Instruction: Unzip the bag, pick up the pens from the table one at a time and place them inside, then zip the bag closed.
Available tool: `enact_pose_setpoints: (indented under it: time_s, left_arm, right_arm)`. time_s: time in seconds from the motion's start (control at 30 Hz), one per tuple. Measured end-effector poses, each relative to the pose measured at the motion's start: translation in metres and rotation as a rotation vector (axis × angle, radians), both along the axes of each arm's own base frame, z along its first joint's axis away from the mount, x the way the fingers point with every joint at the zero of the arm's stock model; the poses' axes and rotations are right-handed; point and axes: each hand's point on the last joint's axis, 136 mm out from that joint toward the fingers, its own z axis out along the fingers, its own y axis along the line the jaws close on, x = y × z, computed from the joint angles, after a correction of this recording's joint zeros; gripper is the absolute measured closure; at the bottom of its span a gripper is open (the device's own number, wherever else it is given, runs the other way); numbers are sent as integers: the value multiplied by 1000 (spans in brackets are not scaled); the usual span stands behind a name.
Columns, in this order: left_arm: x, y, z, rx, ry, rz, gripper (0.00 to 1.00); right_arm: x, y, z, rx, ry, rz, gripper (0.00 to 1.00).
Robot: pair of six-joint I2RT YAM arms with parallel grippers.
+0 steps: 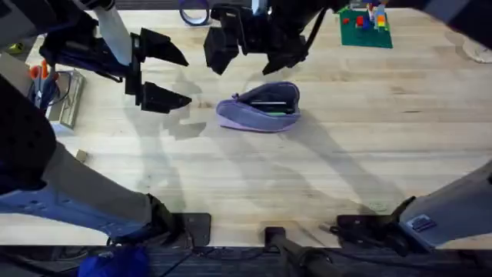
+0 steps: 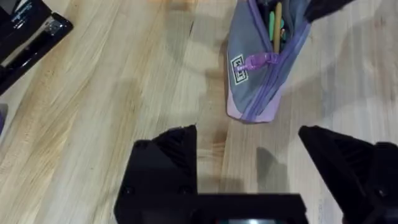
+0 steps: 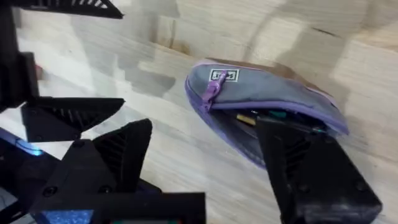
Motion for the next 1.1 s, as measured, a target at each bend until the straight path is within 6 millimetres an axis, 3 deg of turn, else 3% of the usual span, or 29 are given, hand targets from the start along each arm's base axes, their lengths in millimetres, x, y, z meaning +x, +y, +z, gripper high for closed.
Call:
enact_pose_setpoints:
  time_s: [0.3, 0.7, 1.1]
  left_arm:
    - [0, 0, 0, 0, 0, 0, 8]
    - [0, 0, 0, 0, 0, 0, 7]
    - [0, 0, 0, 0, -2, -2, 7]
  right_arm:
    - [0, 5, -17, -30, 23, 29, 5]
    - [-1, 16, -55, -59, 105, 79, 5]
    - [2, 20, -65, -66, 112, 99, 7]
